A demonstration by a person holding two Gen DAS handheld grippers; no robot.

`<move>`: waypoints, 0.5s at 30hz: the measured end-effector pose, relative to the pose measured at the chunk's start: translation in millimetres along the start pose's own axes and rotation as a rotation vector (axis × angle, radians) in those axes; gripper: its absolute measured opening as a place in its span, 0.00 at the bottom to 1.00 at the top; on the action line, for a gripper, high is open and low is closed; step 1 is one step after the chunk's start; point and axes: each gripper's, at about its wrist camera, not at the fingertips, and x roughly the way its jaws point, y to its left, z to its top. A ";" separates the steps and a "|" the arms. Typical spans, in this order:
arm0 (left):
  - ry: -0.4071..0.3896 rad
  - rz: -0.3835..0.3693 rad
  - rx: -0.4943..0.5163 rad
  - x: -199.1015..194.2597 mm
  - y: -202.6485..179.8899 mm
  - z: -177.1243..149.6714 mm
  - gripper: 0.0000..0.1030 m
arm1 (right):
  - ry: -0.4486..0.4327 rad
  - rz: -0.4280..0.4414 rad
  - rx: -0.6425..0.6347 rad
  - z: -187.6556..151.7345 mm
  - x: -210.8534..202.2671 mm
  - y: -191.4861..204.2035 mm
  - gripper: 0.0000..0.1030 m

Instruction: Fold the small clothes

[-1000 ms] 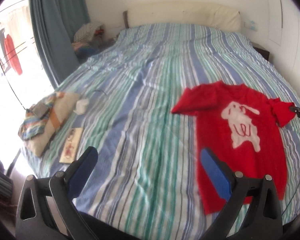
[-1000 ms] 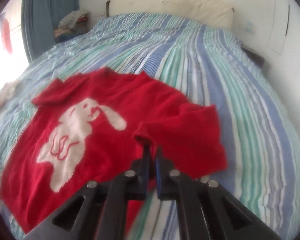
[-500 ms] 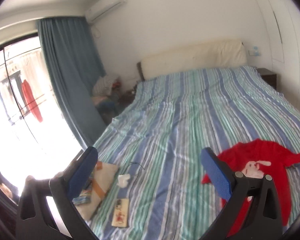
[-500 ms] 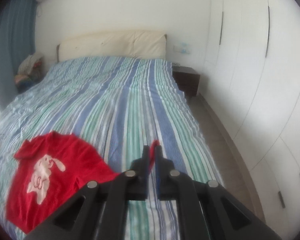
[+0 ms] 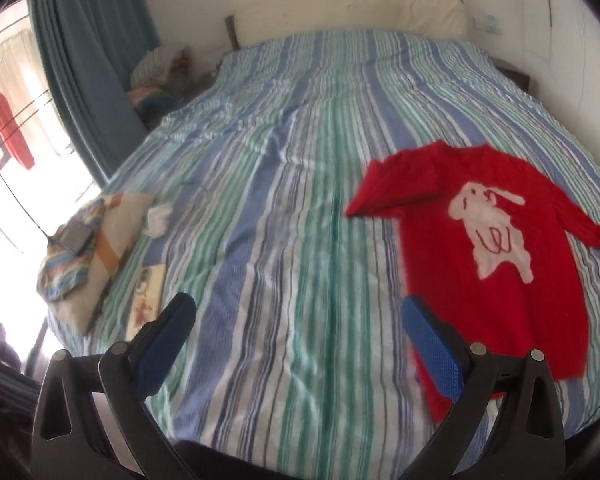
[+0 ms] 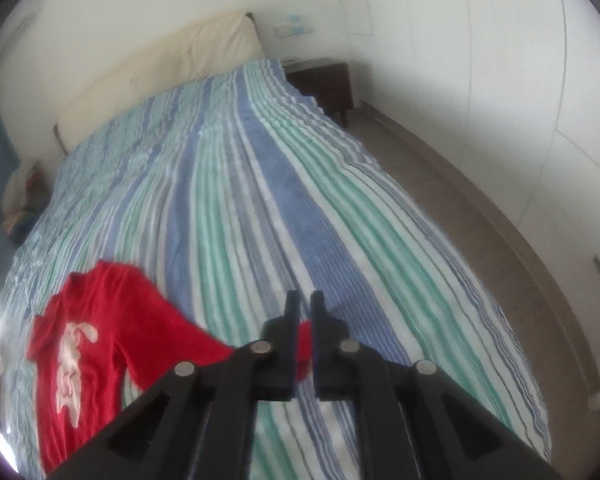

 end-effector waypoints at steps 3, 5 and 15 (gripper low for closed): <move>0.049 -0.092 -0.054 19.4 -18.8 -22.5 1.00 | 0.133 0.079 0.087 -22.2 23.2 -22.4 0.15; 0.078 -0.160 -0.106 31.4 -30.7 -28.8 1.00 | 0.198 0.168 0.140 -41.9 32.2 -20.3 0.49; 0.114 -0.222 -0.193 55.0 -58.8 -36.9 0.99 | 0.261 0.243 0.533 -61.5 115.4 -8.7 0.30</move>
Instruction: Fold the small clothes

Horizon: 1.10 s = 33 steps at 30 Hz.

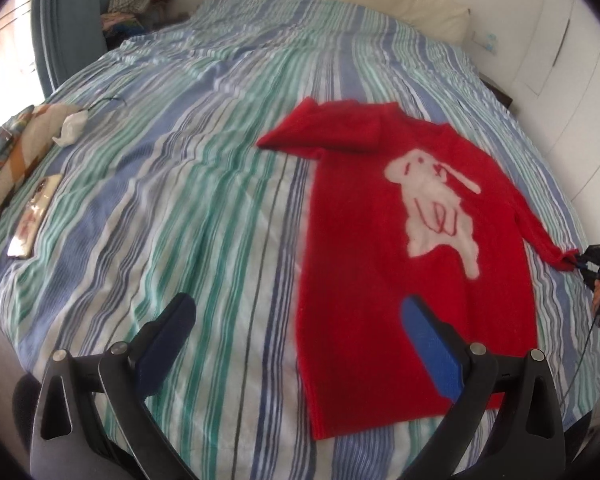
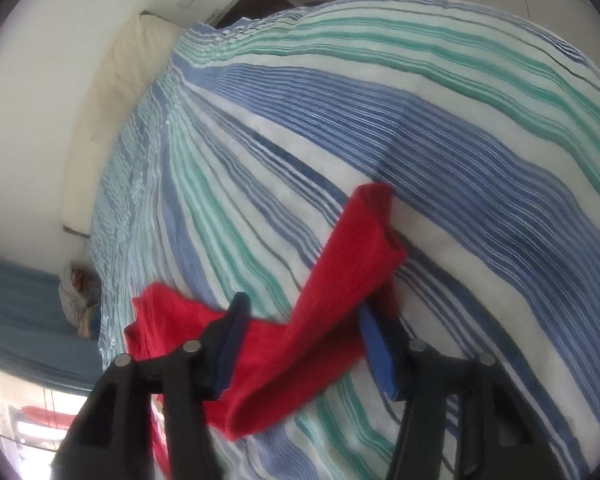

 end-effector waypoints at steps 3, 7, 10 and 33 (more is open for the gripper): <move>-0.011 0.024 -0.014 -3.9 16.9 -9.0 0.99 | -0.095 -0.062 -0.059 -5.2 -20.6 0.7 0.04; 0.007 0.016 -0.048 8.1 30.0 -15.9 0.99 | -0.165 -0.097 -0.187 -33.3 -61.6 -10.2 0.04; 0.043 0.001 -0.036 19.4 22.6 -14.3 0.99 | -0.110 -0.151 -0.162 -42.4 -47.6 -47.2 0.03; -0.101 -0.093 0.265 15.3 -61.5 134.7 1.00 | -0.640 -0.220 -0.421 -183.4 -153.0 12.5 0.80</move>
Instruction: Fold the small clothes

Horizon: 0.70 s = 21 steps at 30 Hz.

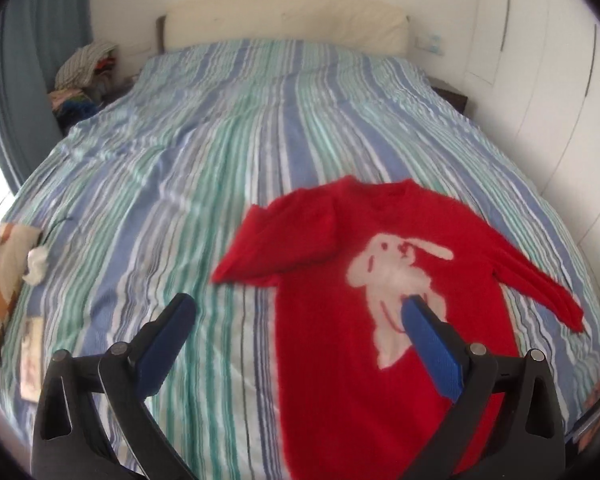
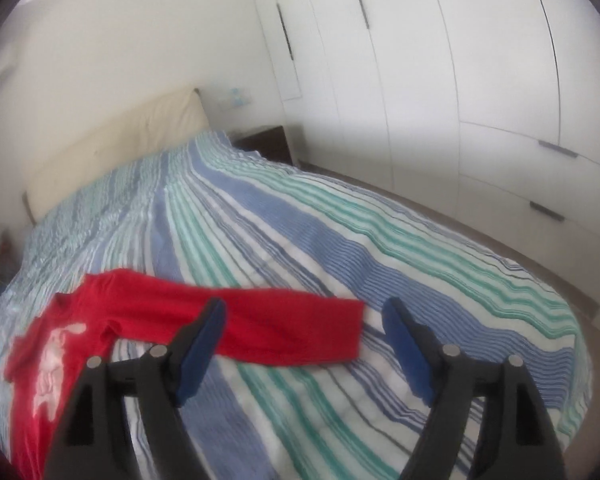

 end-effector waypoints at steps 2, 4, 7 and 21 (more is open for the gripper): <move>0.076 -0.024 0.023 49.9 -7.3 34.5 0.99 | -0.011 0.126 -0.036 -8.7 -4.8 30.5 0.82; 0.161 -0.040 0.033 105.0 -5.0 64.5 0.99 | 0.008 0.257 -0.096 -25.4 -0.9 64.6 0.83; 0.254 0.029 0.046 169.2 5.2 86.9 0.87 | 0.083 0.366 -0.183 -61.3 14.6 106.1 0.83; 0.412 -0.040 0.002 271.1 15.1 76.3 0.32 | 0.270 0.346 -0.272 -121.5 54.0 122.2 0.83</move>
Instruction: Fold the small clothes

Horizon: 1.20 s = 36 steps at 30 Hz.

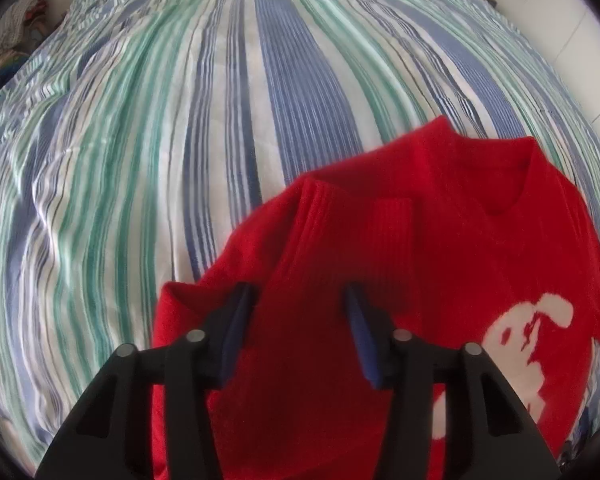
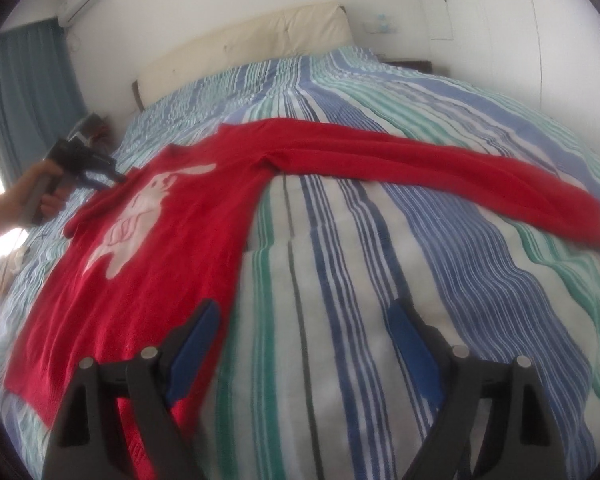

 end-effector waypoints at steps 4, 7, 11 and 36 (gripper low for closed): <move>-0.106 -0.079 -0.077 -35.5 11.2 -8.5 0.05 | -0.004 -0.007 -0.006 0.1 0.8 1.4 0.83; -0.255 -0.159 -0.233 -95.7 49.5 -27.0 0.05 | -0.005 -0.007 -0.005 0.4 1.1 2.5 0.83; -0.399 -0.164 -0.578 -148.3 147.6 -81.2 0.05 | -0.005 -0.007 -0.006 0.4 2.0 3.0 0.83; -0.375 0.053 -0.985 -59.5 282.6 -232.1 0.01 | 0.004 -0.072 -0.072 -3.3 10.0 16.8 0.88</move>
